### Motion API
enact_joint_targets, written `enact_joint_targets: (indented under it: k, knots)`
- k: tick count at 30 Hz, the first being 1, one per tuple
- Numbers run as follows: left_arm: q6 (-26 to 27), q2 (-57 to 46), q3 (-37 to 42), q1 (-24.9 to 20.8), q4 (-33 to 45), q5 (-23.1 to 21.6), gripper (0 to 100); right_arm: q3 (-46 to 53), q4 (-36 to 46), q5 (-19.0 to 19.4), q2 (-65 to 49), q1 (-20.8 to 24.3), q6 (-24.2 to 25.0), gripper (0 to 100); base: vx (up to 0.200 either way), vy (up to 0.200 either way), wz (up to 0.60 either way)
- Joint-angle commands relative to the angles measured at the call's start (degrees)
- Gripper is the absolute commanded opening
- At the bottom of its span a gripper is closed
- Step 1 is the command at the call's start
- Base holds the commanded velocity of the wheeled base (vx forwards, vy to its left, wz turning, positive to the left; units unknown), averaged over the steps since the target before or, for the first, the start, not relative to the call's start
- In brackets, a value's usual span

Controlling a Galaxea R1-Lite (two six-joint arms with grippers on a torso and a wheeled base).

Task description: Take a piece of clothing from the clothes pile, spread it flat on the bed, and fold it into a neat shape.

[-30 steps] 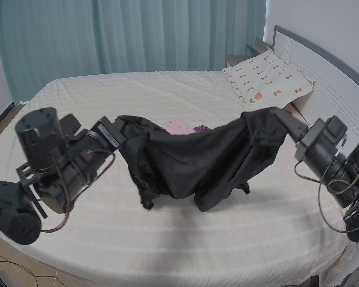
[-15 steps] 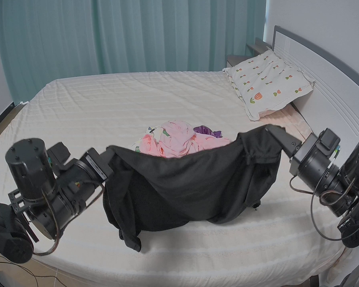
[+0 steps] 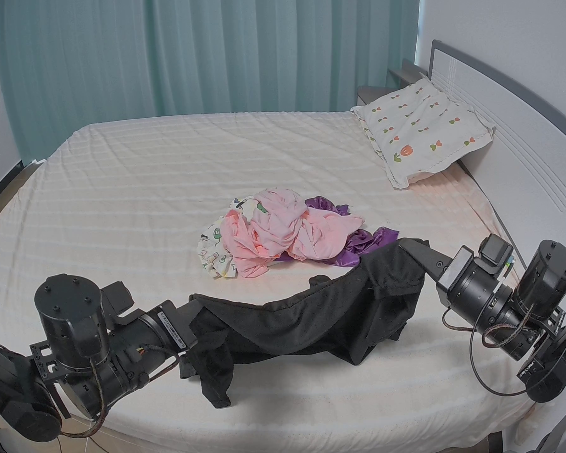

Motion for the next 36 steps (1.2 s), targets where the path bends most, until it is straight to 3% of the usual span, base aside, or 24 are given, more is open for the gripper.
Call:
enact_joint_targets:
  k: [1,16,36]
  knots:
    - [-0.64,0.03,0.83,0.04,-0.02,-0.06,0,0.20,-0.58,-0.01,0.67,-0.02,-0.02,0,-0.200,0.000,0.00]
    - [-0.20,-1.11,2.41,0.13,-0.11,-2.61,0,1.08,-0.58,0.34,1.46,-0.02,0.07,0,0.000,0.000,0.00]
    - [0.15,-3.84,1.89,1.62,-0.11,-2.87,0,1.08,-0.58,-0.01,0.75,0.51,-0.10,0,0.000,0.200,0.00]
